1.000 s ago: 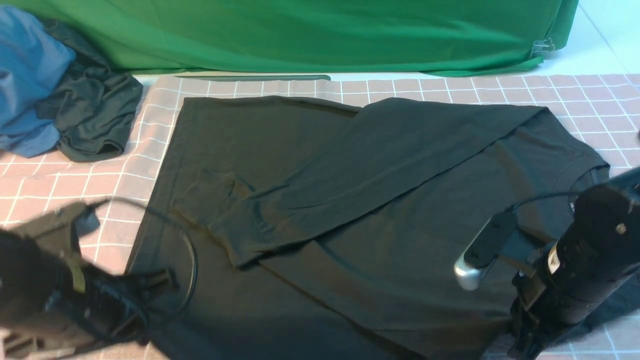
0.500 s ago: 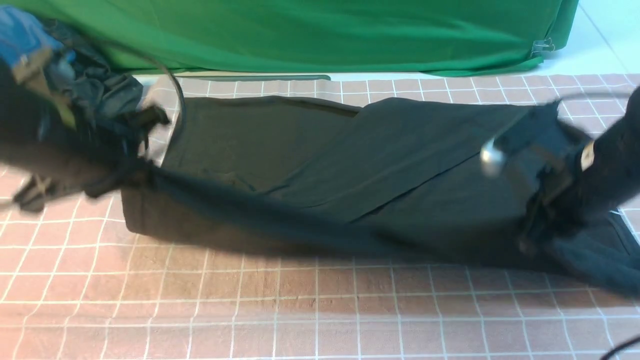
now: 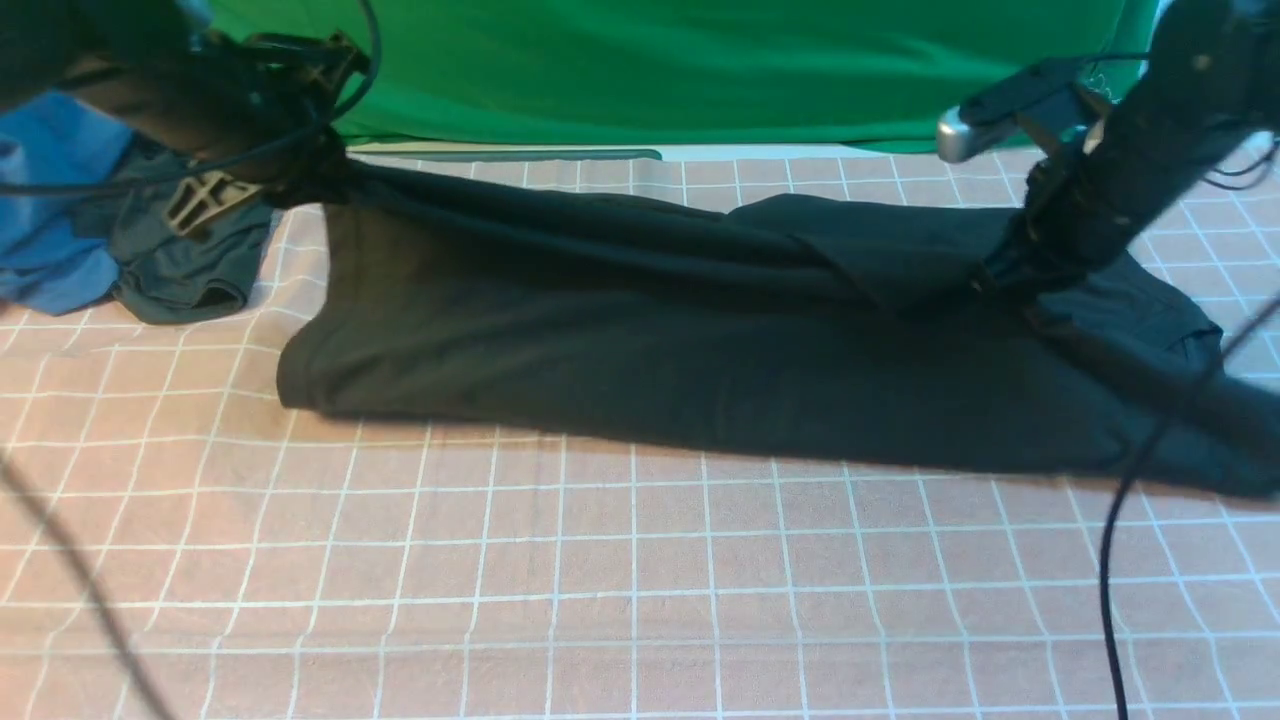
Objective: Fold a long-sleeved shirt over a pink coffee tablecloth.
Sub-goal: 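Fold the black garment in half by bringing its near edge over to the far edge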
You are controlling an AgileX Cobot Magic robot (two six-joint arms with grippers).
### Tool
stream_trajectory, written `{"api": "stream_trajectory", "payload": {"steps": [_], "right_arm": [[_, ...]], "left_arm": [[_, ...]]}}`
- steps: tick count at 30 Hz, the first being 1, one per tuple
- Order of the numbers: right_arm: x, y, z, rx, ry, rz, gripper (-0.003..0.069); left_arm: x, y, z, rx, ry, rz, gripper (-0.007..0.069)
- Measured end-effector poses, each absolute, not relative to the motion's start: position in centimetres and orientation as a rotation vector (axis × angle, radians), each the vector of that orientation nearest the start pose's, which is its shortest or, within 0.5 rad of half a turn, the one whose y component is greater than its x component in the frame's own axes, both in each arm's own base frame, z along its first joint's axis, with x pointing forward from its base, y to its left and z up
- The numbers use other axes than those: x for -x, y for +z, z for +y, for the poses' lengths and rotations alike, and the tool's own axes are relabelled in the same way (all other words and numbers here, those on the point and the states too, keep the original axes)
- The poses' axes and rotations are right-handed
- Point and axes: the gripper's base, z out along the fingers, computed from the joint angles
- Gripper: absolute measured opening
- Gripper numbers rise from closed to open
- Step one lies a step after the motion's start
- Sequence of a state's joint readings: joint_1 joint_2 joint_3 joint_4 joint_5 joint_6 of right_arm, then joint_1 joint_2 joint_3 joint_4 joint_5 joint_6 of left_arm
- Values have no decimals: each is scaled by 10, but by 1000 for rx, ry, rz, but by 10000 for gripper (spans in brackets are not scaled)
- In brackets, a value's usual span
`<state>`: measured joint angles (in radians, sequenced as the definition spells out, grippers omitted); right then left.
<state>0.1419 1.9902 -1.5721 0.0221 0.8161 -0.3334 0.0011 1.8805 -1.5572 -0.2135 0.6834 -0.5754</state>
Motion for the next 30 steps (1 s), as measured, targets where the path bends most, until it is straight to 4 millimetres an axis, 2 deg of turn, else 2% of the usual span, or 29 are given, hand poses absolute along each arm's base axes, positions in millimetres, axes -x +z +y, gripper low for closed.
{"api": "stream_trajectory", "payload": {"steps": [2,5,7,8,10,13,17,19,20,21,25,30], "right_arm": [[-446,211,63,585,-25,2646,71],[-462,198,65,574,-28,2638,111],[-476,196,66,545,-35,2602,238],[-477,197,66,541,-36,2597,249],[-483,206,66,469,-22,2580,382],[-481,223,69,432,10,2608,472],[-465,227,88,583,56,2693,472],[-458,216,112,748,72,2688,437],[-458,216,113,758,72,2683,435],[-457,206,128,825,74,2660,428],[-461,191,145,845,76,2609,459],[-463,179,155,864,65,2584,501]], "left_arm": [[-446,257,-12,863,-469,2391,47],[-461,244,-12,863,-464,2405,47],[-471,230,-12,869,-456,2426,47],[-472,230,-12,867,-455,2427,47],[-475,226,-11,860,-446,2435,47],[-476,228,-11,843,-445,2433,47],[-476,231,-11,835,-443,2427,47],[-476,231,-11,833,-442,2428,47],[-476,231,-11,833,-442,2428,47],[-475,231,-11,834,-441,2430,47],[-475,231,-11,831,-439,2438,47],[-474,230,-11,824,-433,2454,47]]}}
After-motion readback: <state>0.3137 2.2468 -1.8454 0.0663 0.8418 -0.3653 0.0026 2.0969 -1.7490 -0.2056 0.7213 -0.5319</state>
